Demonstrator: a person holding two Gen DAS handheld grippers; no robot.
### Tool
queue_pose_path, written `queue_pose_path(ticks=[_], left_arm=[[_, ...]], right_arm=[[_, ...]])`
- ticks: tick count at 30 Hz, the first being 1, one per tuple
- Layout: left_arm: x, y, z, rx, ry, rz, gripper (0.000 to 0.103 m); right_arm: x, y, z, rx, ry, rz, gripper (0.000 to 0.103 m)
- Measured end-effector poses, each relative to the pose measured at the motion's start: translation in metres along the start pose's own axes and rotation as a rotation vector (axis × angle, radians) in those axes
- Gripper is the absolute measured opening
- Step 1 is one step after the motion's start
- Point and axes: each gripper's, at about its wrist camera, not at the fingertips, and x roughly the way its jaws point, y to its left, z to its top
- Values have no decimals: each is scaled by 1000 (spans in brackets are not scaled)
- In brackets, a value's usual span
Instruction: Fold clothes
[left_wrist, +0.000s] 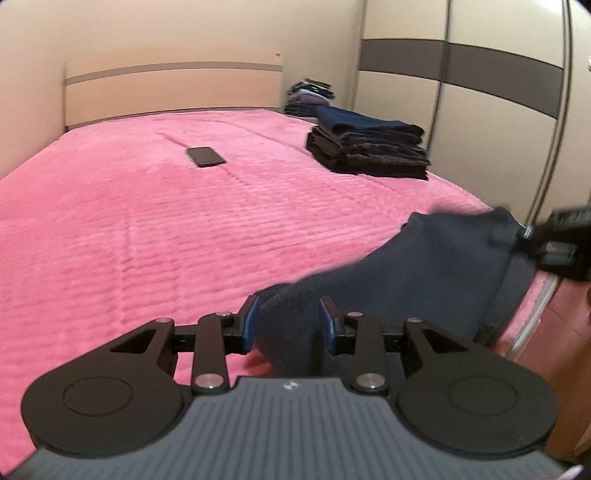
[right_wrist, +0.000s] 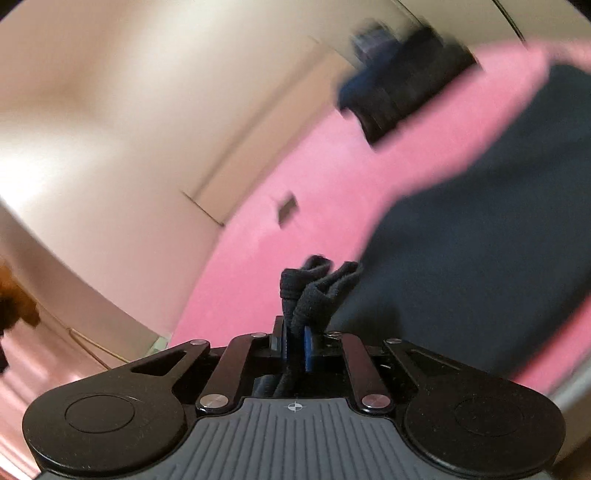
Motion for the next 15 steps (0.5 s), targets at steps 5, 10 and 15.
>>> queue_pose_path(ticks=[5, 10, 15], left_arm=[[42, -3, 3, 41, 101, -18, 41], [41, 6, 9, 12, 92, -40, 42], [21, 37, 1, -194, 86, -56, 34]], right_arm=[[-5, -46, -18, 90, 43, -124, 7], [-14, -66, -35, 128, 59, -158, 7], [-17, -70, -37, 116, 59, -169, 7]])
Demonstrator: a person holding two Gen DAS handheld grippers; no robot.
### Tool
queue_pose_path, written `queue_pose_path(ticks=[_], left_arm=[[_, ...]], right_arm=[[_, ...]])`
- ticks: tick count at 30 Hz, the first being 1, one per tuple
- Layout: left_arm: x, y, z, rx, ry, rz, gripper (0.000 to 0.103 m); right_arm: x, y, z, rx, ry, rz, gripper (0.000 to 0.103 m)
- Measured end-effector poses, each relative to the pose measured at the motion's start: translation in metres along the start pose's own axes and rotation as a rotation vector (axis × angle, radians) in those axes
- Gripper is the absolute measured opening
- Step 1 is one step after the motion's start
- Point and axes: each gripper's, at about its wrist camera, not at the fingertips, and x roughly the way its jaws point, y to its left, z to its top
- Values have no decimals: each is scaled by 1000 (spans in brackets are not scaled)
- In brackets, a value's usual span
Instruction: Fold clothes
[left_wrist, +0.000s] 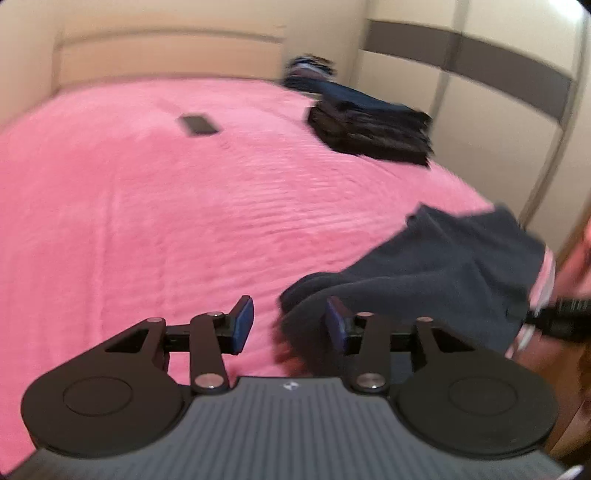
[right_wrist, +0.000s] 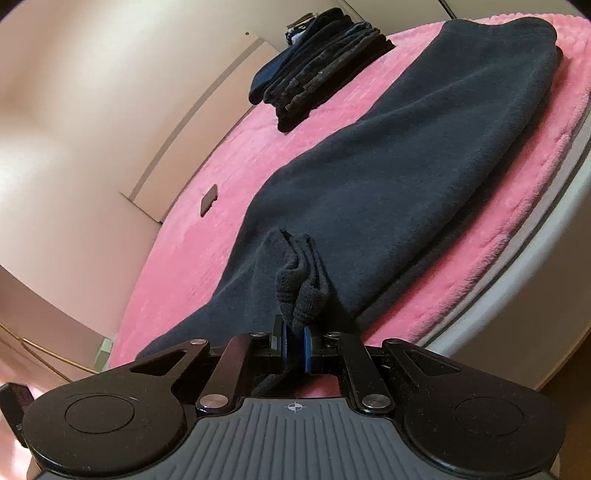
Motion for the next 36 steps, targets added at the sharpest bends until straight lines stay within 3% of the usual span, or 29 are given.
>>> queue_pose_path(ticks=[6, 8, 10, 12, 17, 20, 24, 29, 36], left_arm=[[24, 23, -7, -231, 87, -195, 33], [29, 25, -3, -252, 67, -176, 32], [32, 27, 3, -262, 36, -136, 14], [35, 29, 8, -273, 6, -96, 5], [17, 16, 18, -165, -27, -98, 9], [4, 0, 15, -85, -39, -110, 20], [6, -27, 1, 23, 1, -122, 24], [21, -53, -17, 137, 55, -87, 28], [34, -50, -18, 126, 84, -80, 31]], right_arm=[[2, 7, -2, -22, 5, -9, 7], [0, 9, -3, -25, -4, -12, 7], [-4, 11, -2, -25, -18, -12, 7], [-7, 14, -1, -38, -30, -22, 7], [-9, 25, 8, -93, -59, 1, 7], [-8, 30, 14, -138, -79, 23, 7], [12, 6, 10, -91, 0, -37, 7], [6, 12, 10, -117, -47, -24, 7], [4, -1, 7, -80, -35, -48, 8]])
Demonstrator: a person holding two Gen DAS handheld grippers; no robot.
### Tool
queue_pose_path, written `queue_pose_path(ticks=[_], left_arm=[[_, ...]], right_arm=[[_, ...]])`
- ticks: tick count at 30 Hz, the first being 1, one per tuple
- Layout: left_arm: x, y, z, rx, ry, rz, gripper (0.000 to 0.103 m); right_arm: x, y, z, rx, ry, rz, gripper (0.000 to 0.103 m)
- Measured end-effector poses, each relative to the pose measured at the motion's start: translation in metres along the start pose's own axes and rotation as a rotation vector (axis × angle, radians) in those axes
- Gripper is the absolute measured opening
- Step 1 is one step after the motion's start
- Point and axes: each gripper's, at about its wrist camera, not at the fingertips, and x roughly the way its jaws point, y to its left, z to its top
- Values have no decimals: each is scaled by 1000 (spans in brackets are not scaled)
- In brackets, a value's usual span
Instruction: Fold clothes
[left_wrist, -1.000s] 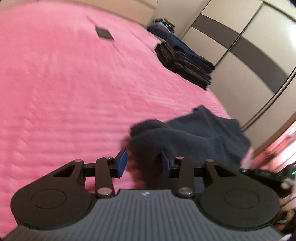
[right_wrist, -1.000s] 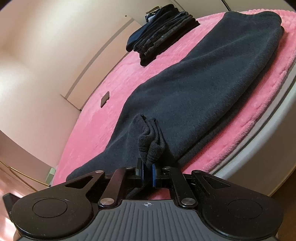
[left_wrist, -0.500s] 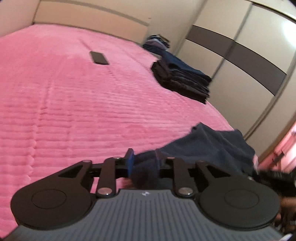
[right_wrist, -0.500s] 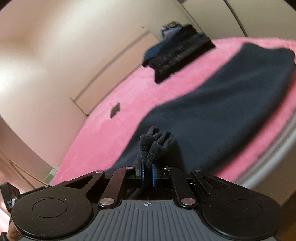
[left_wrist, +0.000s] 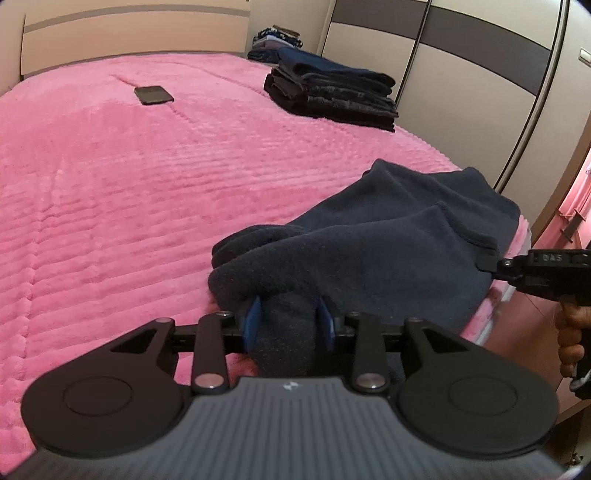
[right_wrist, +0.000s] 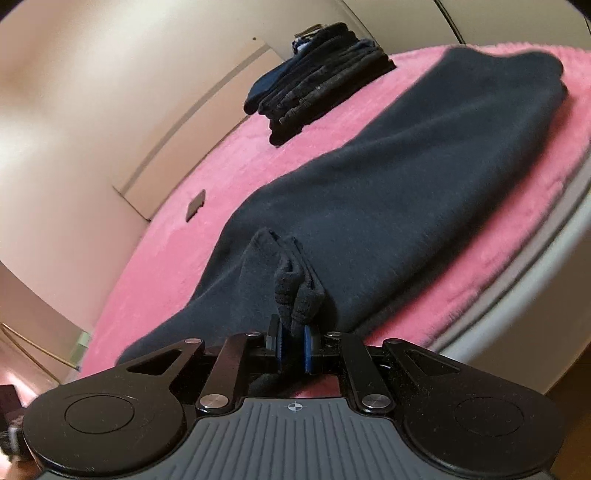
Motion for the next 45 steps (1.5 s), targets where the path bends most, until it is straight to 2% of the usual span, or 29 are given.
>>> queue_pose_path(ticks=[1, 3, 5, 9, 10, 16, 19, 21, 23, 26, 30, 35, 37, 38, 39, 40, 41, 42, 45], left_arm=[[1, 2, 0, -5, 5, -2, 30], [-6, 6, 3, 0, -3, 9, 30], [-15, 11, 4, 5, -16, 33, 30], [-35, 29, 3, 11, -40, 106, 30], [-39, 32, 2, 19, -45, 116, 31], [-65, 35, -10, 130, -70, 149, 42], [-73, 27, -19, 239, -82, 149, 51], [-76, 20, -26, 327, -86, 150, 60], [-76, 12, -33, 433, -93, 144, 65], [-74, -2, -43, 618, -81, 138, 72], [-65, -14, -54, 810, -79, 135, 75], [-54, -14, -54, 851, -84, 132, 77], [-53, -14, -55, 880, -92, 138, 82], [-53, -15, -56, 910, -94, 141, 83], [-52, -15, -58, 945, -96, 144, 84], [-50, -17, -60, 993, -96, 149, 85], [-46, -18, -62, 1050, -94, 154, 85], [-43, -20, -64, 1107, -93, 159, 85], [-32, -29, -69, 1324, -136, 178, 85]], right_arm=[[-3, 2, -1, -17, -4, -8, 11], [-12, 12, -2, -66, -33, -46, 43], [-22, 27, -5, -158, -65, -67, 66], [-35, 63, -14, -367, -104, -54, 66], [-34, 78, -19, -448, -87, -13, 66], [-2, 164, -84, -973, 75, 231, 66], [22, 187, -114, -1165, 149, 283, 66], [46, 193, -129, -1231, 232, 278, 66], [68, 185, -133, -1185, 297, 262, 66], [72, 186, -126, -1145, 311, 263, 66], [62, 199, -127, -1215, 250, 223, 66], [74, 210, -152, -1351, 264, 185, 66], [79, 210, -158, -1388, 249, 158, 66], [80, 209, -157, -1391, 238, 153, 62], [81, 208, -155, -1394, 227, 148, 50], [81, 207, -154, -1397, 216, 143, 46], [82, 205, -152, -1396, 204, 139, 33], [80, 204, -145, -1368, 190, 145, 27], [65, 199, -119, -1222, 158, 193, 25]])
